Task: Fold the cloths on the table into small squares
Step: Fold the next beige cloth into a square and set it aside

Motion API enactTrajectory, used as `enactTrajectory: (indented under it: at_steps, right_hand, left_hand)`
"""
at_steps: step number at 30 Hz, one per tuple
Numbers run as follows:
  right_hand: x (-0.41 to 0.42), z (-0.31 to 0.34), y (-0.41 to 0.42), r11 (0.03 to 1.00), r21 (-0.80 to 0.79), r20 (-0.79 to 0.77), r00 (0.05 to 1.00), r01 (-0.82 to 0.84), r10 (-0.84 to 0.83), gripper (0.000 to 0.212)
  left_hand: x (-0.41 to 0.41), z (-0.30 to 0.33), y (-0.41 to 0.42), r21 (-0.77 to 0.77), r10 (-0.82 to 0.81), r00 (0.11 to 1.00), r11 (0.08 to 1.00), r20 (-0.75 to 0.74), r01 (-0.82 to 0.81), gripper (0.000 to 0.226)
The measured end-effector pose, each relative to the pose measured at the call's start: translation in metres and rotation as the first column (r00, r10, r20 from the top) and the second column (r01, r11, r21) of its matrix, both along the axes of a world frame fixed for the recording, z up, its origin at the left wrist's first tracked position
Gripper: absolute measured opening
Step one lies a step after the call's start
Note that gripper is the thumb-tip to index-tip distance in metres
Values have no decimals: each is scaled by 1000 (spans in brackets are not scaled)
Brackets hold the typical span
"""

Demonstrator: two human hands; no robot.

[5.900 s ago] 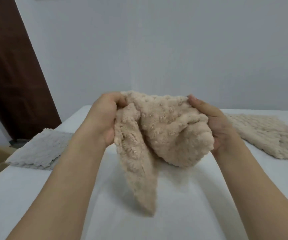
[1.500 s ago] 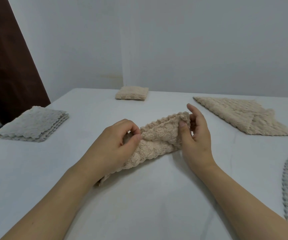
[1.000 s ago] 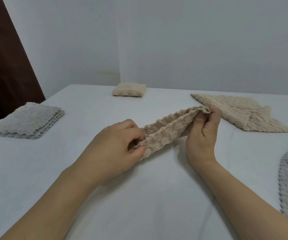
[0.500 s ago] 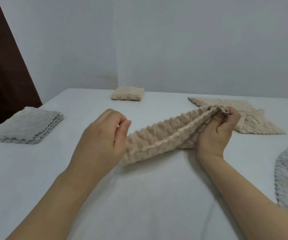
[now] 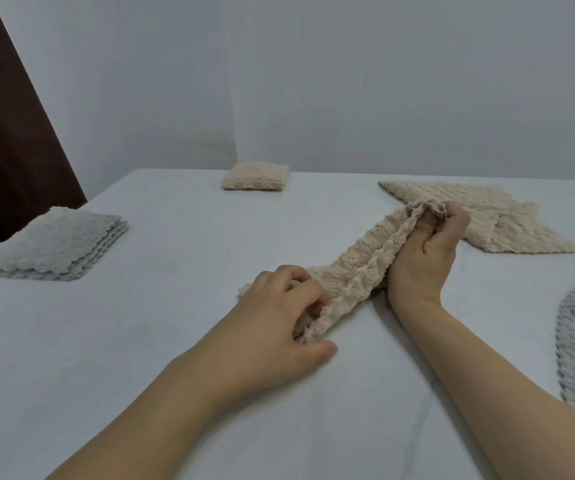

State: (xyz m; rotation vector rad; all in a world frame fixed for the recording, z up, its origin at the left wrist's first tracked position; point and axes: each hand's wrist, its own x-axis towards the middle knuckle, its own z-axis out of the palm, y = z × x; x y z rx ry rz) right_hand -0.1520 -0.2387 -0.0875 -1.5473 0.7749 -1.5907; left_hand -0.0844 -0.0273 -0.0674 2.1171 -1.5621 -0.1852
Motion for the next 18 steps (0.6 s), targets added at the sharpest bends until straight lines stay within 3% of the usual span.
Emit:
enactTrajectory:
  at_steps: [3,6,9,13,18]
  right_hand:
    - [0,0,-1,1000,2,18,1000,2,-2,23]
    - [1,-2,-4,1000,12,42,999,7,-8,24]
    - [-2,2,-6,1000,6,103,994,27,-28,26]
    - [-7,8,-4,998,-47,119,992,50,-44,23]
    - [-5,8,4,996,-80,51,998,31,-27,22]
  left_hand:
    - [5,0,0,10,49,999,999,10,-49,17]
    - [9,3,1,-9,3,999,1000,39,-2,28]
    - [7,12,3,-174,18,993,985,112,1,17]
    - [9,33,15,-552,319,924,819,211,-157,2]
    - [19,42,28,-740,433,875,657,218,-141,9]
